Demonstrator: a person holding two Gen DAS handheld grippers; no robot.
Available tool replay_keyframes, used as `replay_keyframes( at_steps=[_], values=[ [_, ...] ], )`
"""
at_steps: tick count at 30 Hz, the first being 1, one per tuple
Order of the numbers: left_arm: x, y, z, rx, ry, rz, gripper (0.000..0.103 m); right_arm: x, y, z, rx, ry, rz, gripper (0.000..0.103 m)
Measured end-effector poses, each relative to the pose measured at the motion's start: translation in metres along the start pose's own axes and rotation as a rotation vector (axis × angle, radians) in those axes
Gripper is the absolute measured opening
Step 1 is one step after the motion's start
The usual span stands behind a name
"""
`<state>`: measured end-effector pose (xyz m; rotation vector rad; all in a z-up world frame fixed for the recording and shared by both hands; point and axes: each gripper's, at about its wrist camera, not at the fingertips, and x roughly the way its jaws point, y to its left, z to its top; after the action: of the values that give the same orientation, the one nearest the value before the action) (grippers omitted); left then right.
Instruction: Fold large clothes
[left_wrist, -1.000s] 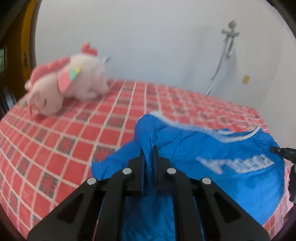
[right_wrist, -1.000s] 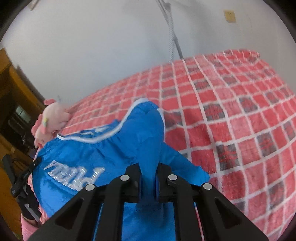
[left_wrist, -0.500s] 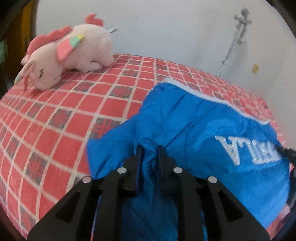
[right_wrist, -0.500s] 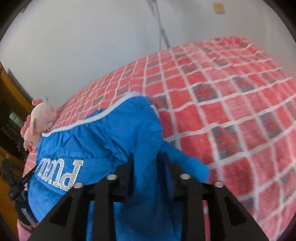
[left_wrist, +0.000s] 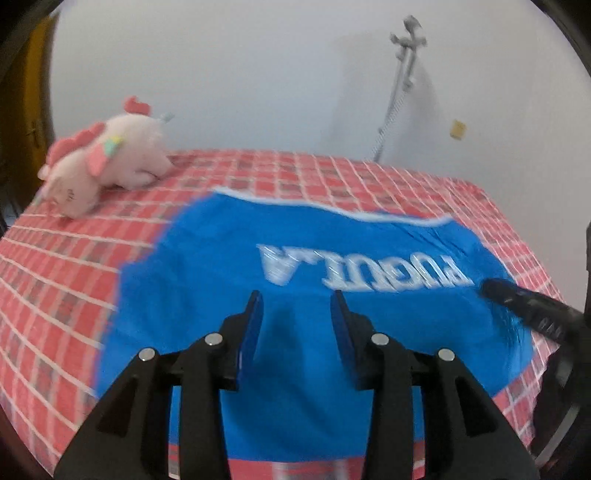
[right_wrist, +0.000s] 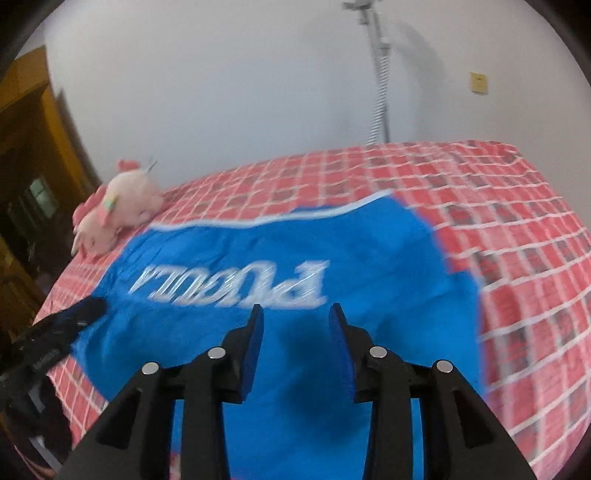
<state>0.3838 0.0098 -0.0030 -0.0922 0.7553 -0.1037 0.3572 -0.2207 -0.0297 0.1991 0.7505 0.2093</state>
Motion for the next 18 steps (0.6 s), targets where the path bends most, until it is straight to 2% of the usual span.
replay_keyframes(
  at_steps=[3,10,13,18],
  values=[
    [0.020,-0.007,-0.019,0.005,0.041,0.027,0.038,0.017,0.013,-0.016,-0.009,0.020,-0.039,0.037],
    [0.038,-0.012,-0.046,0.081,0.053,0.077,0.038,0.041,0.024,-0.042,-0.083,0.026,-0.145,0.036],
    [0.037,-0.009,-0.045,0.064,0.051,0.066,0.037,0.041,0.021,-0.041,-0.071,0.021,-0.129,0.036],
    [0.007,-0.012,-0.042,0.030,0.023,0.051,0.036,0.008,0.017,-0.038,-0.025,-0.056,-0.018,0.037]
  ],
)
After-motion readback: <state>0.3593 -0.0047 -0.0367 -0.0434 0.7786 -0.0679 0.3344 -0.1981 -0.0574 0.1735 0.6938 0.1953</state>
